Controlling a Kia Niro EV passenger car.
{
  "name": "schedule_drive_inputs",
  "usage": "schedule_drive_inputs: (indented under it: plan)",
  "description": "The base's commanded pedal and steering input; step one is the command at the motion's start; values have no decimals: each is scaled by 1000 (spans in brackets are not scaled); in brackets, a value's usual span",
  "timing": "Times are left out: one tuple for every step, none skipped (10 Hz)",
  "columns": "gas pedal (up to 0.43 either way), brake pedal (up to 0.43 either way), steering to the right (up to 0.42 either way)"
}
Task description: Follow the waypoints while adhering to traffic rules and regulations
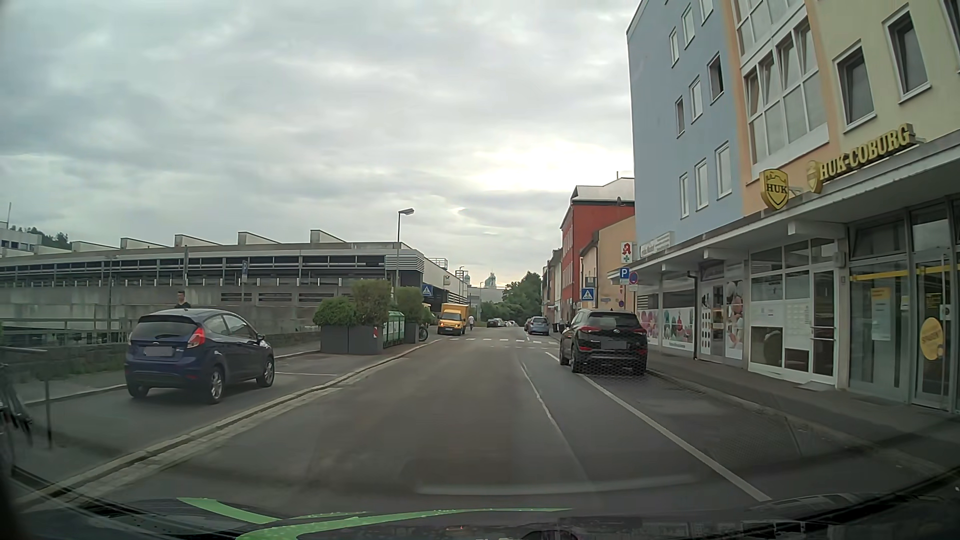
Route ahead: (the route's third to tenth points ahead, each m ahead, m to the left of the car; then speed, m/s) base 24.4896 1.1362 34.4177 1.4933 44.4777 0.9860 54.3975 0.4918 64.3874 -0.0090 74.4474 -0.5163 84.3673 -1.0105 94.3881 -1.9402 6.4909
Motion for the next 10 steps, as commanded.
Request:
schedule_drive_inputs:
  plan:
    - [8,0,-12]
    - [8,0,-14]
    - [0,0,-19]
    - [0,0,-20]
    - [0,0,-20]
    - [0,0,-20]
    - [0,0,-20]
    - [0,0,-20]
    - [0,0,-20]
    - [0,0,-19]
